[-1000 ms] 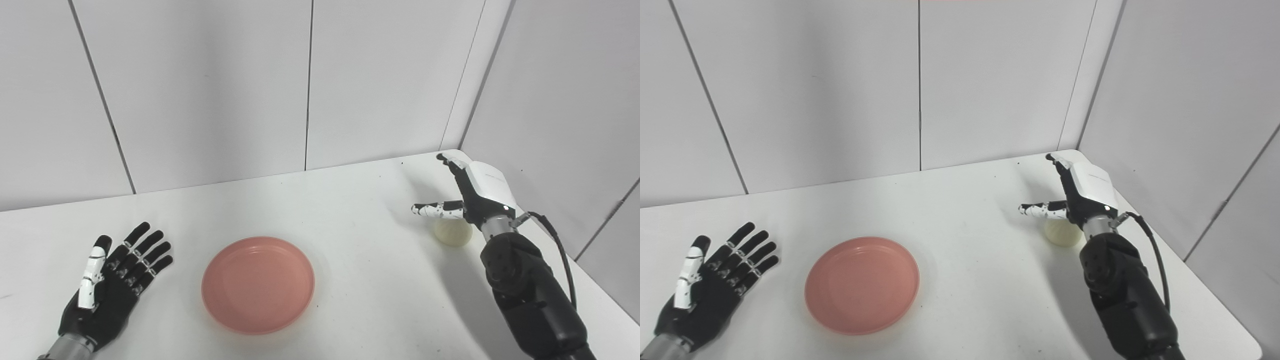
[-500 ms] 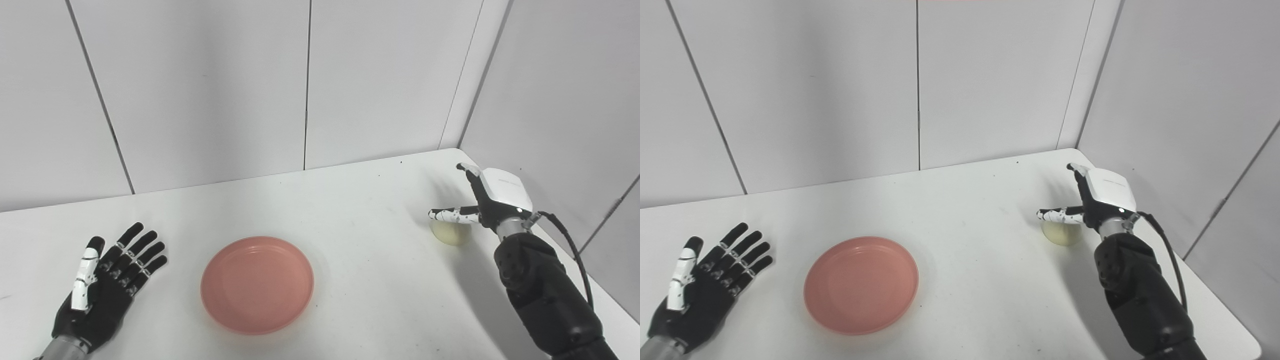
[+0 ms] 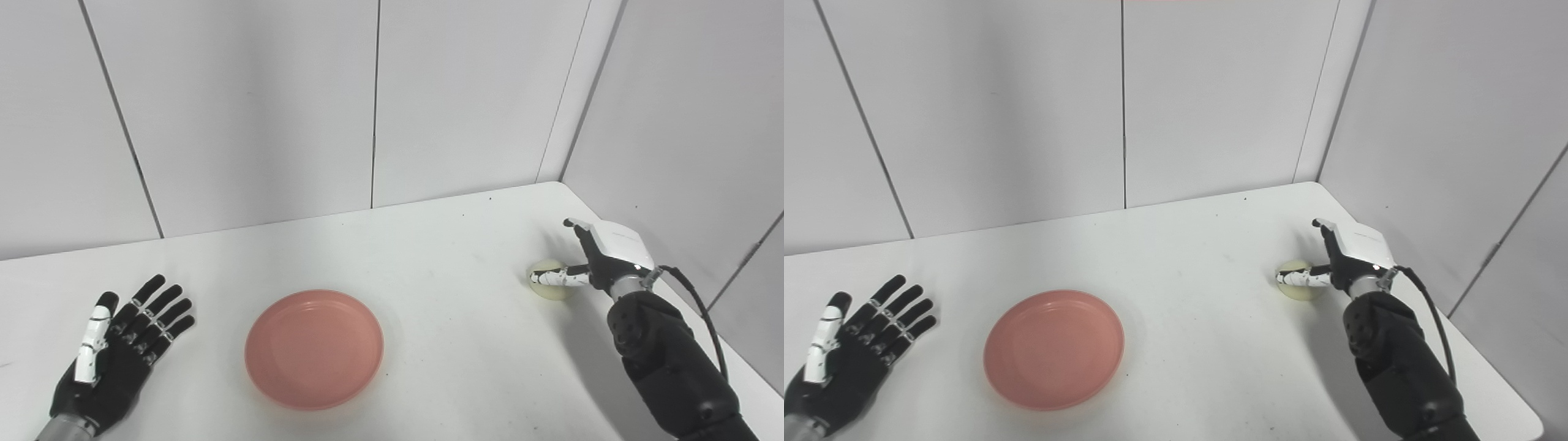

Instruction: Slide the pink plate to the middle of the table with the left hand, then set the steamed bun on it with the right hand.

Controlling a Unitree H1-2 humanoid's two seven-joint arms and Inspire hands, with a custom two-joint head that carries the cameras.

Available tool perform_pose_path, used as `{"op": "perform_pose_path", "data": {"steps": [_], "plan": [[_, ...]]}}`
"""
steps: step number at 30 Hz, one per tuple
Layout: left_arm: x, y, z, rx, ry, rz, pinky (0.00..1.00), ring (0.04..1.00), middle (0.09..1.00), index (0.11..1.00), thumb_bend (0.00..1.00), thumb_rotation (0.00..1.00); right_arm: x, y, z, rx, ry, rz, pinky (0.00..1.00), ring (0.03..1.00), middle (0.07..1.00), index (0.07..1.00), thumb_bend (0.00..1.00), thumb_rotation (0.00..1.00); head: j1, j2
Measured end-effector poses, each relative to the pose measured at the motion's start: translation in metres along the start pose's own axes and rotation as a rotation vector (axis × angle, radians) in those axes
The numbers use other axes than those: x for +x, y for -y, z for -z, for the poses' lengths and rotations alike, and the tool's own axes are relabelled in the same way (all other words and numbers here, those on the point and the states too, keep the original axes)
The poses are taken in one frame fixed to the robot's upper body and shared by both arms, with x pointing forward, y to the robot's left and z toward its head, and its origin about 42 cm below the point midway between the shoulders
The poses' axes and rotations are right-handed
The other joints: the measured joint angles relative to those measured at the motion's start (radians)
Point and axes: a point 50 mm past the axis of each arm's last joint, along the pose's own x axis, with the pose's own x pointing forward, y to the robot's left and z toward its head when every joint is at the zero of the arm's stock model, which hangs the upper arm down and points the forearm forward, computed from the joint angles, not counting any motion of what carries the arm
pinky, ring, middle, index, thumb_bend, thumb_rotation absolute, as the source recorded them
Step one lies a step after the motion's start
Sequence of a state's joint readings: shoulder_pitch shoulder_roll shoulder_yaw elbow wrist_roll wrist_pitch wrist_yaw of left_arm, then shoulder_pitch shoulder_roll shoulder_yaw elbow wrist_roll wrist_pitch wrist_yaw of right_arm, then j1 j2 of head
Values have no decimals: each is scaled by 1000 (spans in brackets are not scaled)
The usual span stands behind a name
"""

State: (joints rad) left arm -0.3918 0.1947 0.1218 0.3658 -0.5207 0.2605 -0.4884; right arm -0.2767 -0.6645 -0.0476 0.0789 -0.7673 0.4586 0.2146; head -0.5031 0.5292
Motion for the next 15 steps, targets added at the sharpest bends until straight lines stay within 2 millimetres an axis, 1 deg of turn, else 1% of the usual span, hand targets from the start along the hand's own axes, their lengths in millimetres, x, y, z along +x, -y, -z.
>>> {"op": "perform_pose_path", "data": {"steps": [5,8,9,10,12,14,15], "plan": [[-1,-2,-1,-6,-1,-2,839,846,861,870,601,829,1,-1,-2,7,-19,-56,682,836,869,848,1000,518,-6,9],[-2,-2,-2,-13,-6,-3,849,854,869,876,607,827,2,-3,-4,9,-21,-75,685,814,849,838,1000,509,-9,12],[-2,-2,-2,-18,-6,-2,849,855,870,879,606,830,2,-3,-5,7,-21,-85,648,784,828,836,1000,519,-11,17],[-2,-3,-2,-24,-6,-2,844,854,870,878,614,819,2,-3,-5,1,-23,-90,636,763,810,834,1000,527,-11,17],[-3,-3,-3,-26,-7,-3,841,853,869,877,618,812,2,-3,-5,-8,-27,-104,632,753,801,832,1000,532,-12,20],[-3,-3,-3,-26,-7,-4,840,853,868,876,612,816,3,-3,-6,-16,-29,-118,641,768,809,834,1000,541,-12,23],[-3,-3,-3,-25,-7,-5,842,854,868,876,612,812,3,-2,-7,-22,-30,-122,628,758,805,832,1000,544,-12,23]]}}
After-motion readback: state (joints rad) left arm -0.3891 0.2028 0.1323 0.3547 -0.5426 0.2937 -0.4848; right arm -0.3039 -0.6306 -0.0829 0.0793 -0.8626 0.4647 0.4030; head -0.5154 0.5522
